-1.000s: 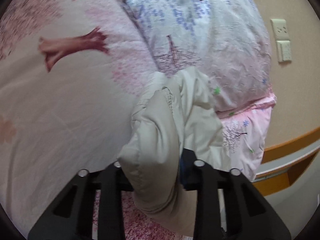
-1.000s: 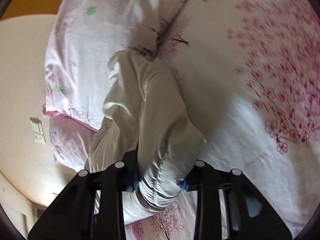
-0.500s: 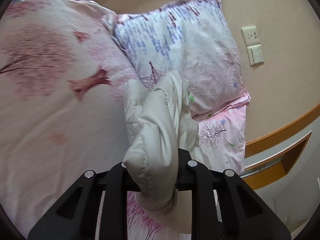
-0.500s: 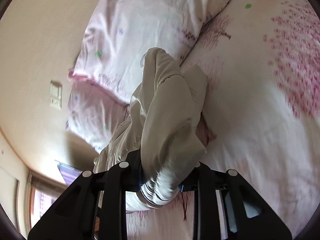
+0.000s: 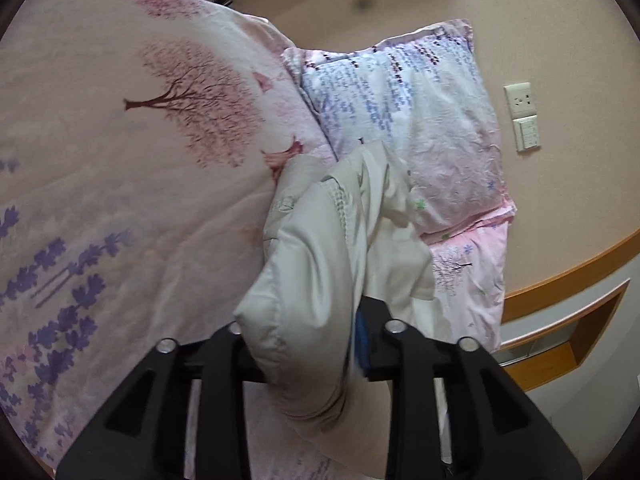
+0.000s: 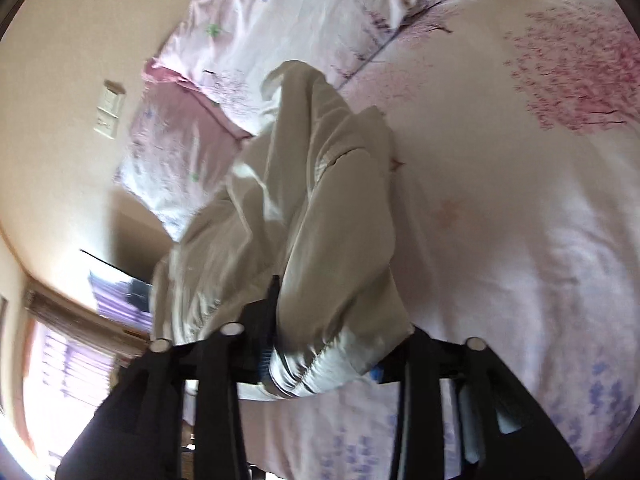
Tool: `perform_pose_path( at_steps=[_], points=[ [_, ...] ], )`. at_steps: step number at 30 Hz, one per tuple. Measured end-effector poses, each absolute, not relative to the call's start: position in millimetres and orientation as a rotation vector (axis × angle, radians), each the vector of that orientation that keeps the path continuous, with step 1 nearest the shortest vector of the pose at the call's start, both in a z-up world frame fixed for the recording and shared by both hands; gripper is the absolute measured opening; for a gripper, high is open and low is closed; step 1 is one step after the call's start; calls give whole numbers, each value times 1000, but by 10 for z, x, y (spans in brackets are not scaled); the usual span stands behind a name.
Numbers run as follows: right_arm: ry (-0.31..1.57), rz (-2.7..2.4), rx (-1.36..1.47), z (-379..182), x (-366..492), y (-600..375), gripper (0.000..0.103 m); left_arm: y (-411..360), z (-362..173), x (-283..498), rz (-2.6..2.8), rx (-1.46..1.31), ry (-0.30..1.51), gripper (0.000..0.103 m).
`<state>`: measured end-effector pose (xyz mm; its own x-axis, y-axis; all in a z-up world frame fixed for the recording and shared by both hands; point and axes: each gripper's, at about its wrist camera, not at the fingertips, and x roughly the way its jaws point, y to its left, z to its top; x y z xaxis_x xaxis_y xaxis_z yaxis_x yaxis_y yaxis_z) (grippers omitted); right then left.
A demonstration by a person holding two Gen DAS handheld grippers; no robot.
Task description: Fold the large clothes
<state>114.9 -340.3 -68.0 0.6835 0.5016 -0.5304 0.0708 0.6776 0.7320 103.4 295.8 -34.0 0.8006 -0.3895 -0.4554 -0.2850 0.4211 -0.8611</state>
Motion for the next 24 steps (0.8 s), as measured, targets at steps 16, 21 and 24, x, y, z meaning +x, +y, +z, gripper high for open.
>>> perform_pose_path(
  at_steps=[16, 21, 24],
  points=[
    [721, 546, 322, 380, 1660, -1786, 19, 2868, -339, 1051, -79, -1126, 655, 63],
    [827, 587, 228, 301, 2004, -1149, 18, 2856, -378, 1095, -65, -1133, 665, 63],
    [876, 575, 223, 215, 2145, -992, 18, 2875, -393, 1111, -58, -1138, 665, 63]
  ],
)
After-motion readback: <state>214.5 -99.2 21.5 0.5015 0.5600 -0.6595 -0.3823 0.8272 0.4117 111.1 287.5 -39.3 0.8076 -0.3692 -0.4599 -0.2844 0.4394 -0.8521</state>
